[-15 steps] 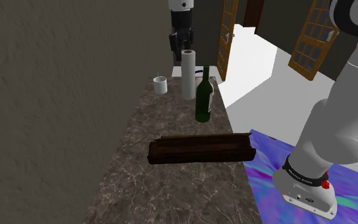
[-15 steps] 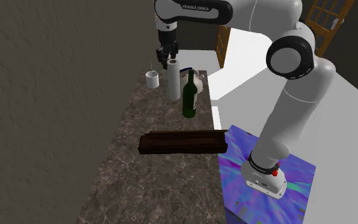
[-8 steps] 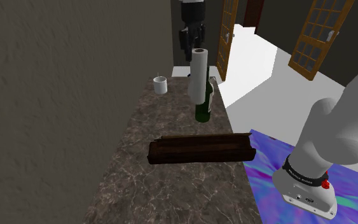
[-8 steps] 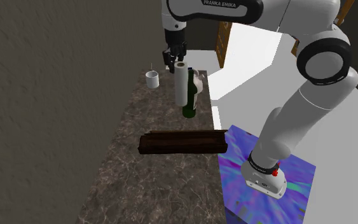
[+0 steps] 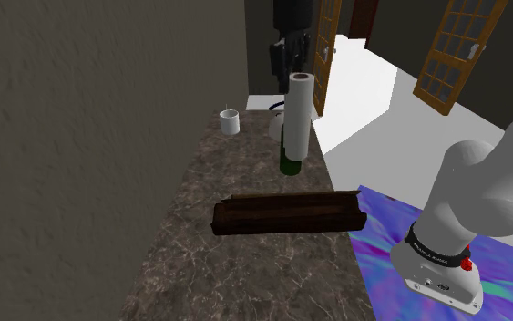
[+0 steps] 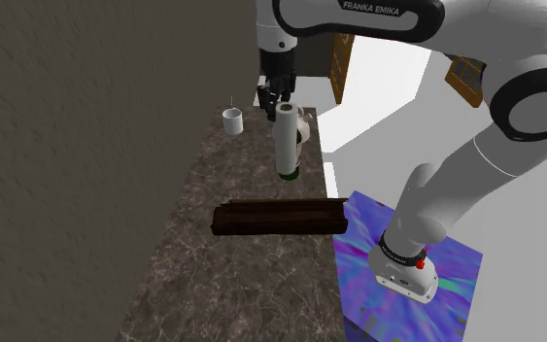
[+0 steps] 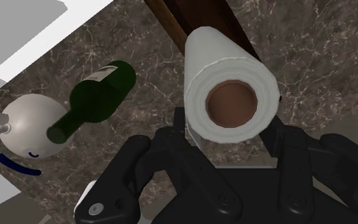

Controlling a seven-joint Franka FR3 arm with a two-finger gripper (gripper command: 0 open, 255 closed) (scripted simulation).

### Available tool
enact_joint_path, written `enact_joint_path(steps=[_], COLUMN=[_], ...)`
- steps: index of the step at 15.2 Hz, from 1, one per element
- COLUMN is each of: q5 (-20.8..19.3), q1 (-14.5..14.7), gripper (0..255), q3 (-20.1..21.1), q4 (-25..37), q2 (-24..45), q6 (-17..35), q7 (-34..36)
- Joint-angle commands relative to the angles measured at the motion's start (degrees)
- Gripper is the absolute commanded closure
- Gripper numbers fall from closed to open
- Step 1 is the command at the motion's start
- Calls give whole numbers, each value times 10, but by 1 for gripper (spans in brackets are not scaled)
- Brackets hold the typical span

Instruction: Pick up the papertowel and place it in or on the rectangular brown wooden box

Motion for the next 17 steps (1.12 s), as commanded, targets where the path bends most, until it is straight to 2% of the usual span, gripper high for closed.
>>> enact_joint_path(steps=[1, 17], q5=[0, 3], q1=[0, 2], gripper=[255, 255], q3=[0, 2], q4=[-20, -166], q2=[-6, -29], q6=[14, 136], q7=[0, -1])
